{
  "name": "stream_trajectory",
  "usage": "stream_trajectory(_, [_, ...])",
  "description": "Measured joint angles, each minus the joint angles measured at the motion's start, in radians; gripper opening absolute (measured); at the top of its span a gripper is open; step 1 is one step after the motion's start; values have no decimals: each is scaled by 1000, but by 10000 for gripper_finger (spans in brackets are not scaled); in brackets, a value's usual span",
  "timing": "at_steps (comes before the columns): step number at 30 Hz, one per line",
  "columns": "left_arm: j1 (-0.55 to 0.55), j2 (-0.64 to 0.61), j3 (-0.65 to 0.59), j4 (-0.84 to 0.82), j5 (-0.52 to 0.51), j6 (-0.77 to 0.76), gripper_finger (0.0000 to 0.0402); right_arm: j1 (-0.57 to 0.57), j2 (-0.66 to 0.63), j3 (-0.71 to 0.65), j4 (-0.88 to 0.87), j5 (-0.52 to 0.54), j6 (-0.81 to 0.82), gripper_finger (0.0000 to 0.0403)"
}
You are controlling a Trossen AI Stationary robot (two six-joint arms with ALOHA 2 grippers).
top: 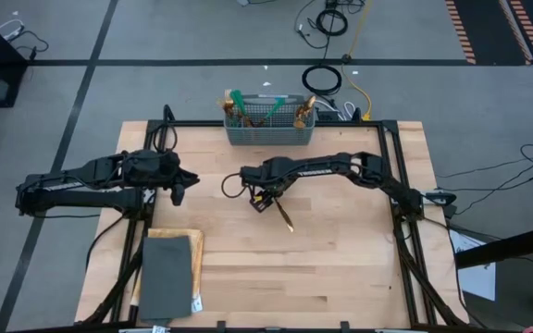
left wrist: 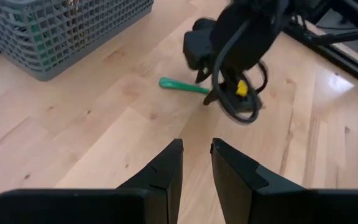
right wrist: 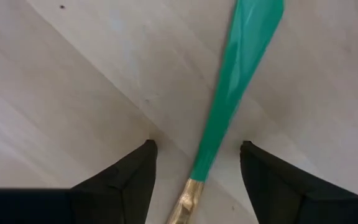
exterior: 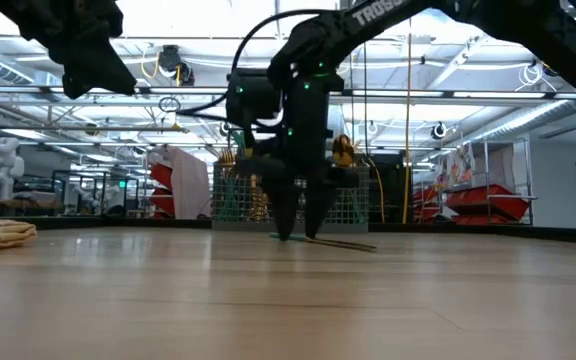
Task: Sort silverware
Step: Put the green knife into the silverware basket
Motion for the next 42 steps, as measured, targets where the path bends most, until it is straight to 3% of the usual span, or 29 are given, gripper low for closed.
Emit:
stream_trajectory(6, [0,0,0,-13,0,0,90,-22,29,3,-14,-54,-45,193])
stream_trajectory(17, [0,0,0,-26,0,-1,90,-19,97,10,-12,-88,-72,13])
stream_trajectory(32, [0,0,0,-26,0,-7,90,4,122,196,-113,-55,-81,1])
stream_trajectory(42, [0,0,0,-25,0,-7,90,4,126,367,-53,-4,-109,0])
